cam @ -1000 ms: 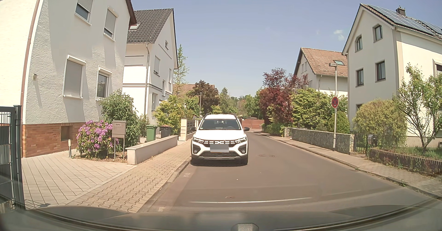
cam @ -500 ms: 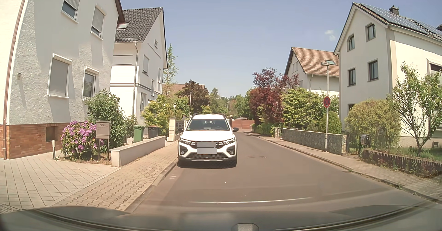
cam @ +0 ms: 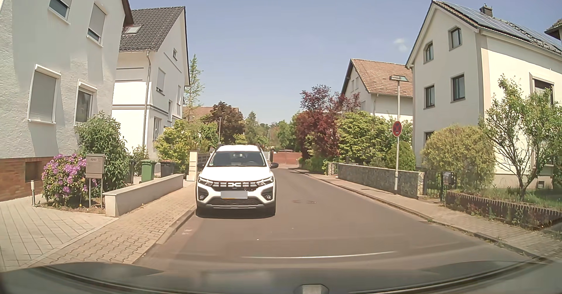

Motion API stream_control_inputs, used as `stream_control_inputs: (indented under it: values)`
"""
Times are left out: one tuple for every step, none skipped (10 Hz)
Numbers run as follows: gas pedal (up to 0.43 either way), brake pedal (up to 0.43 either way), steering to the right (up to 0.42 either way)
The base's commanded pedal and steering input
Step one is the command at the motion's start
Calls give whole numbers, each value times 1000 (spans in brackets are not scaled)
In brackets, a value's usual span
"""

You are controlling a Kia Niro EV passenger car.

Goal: Follow the waypoints while adhering to traffic rules and regulations

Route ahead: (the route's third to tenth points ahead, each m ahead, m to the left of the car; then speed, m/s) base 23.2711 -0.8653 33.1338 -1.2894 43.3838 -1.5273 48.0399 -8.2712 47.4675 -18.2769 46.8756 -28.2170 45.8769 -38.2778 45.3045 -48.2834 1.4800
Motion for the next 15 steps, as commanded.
stream_control_inputs:
  values:
    - [150, 0, 433]
    - [150, 0, 430]
    - [150, 0, 423]
    - [150, 0, 412]
    - [150, 0, 401]
    - [150, 0, 386]
    - [150, 0, 374]
    - [150, 0, 356]
    - [150, 0, 338]
    - [150, 0, 314]
    - [150, 0, 285]
    - [150, 0, 247]
    - [150, 0, 220]
    - [150, 0, 180]
    - [150, 0, 144]
